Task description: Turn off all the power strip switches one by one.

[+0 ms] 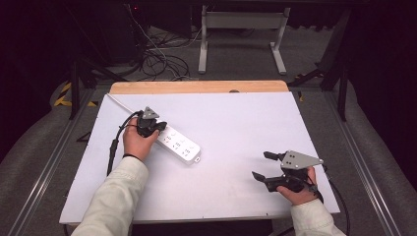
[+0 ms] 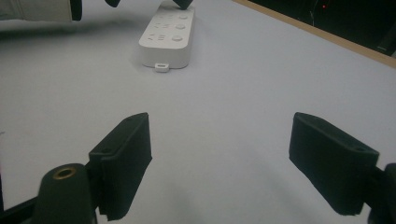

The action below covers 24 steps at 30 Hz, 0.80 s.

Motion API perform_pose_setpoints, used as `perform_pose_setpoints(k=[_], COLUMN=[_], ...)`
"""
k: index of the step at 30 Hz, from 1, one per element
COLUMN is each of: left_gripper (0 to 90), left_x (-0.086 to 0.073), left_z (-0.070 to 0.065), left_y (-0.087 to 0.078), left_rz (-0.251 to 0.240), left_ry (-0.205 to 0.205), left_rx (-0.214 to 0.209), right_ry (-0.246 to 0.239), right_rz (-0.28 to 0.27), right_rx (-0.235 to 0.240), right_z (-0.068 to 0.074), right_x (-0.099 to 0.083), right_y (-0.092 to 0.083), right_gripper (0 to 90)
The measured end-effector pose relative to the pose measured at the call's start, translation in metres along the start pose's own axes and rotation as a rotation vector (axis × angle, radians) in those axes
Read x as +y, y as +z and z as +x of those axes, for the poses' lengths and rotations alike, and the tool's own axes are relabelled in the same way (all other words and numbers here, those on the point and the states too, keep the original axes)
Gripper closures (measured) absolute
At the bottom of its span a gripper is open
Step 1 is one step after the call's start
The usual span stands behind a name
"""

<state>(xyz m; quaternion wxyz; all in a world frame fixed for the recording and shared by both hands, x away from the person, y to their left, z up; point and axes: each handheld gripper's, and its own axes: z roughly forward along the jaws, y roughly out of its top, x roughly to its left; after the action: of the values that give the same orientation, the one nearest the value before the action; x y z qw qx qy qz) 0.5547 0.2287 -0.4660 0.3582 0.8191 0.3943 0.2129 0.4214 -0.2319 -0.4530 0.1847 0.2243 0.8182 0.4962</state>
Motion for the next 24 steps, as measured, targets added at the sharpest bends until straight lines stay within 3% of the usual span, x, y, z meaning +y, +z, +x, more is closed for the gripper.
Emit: perform_pose_setpoints(k=[10,15,21,24], left_gripper=[89.9,89.9,89.9,89.9], left_x=[0.0017,0.0039,0.0074,0.0088], left_z=[0.0,-0.0015,-0.0018,-0.0041], left_y=[0.0,-0.0001,0.0007,0.0006], left_rz=[0.008,0.026,0.065,0.063], left_ry=[-0.004,0.005,-0.007,0.01], left_rx=[0.009,0.02,0.003,0.026], right_ry=[-0.001,0.0,-0.001,0.0], right_rz=[0.0,0.0,0.0,-0.003], right_rx=[0.002,0.003,0.004,0.003], right_z=[0.0007,0.0011,0.0014,0.0014], right_x=[0.0001,0.0004,0.0006,0.0007], right_y=[0.0005,0.0005,0.0006,0.0], right_gripper=[21.5,21.5,21.6,21.6])
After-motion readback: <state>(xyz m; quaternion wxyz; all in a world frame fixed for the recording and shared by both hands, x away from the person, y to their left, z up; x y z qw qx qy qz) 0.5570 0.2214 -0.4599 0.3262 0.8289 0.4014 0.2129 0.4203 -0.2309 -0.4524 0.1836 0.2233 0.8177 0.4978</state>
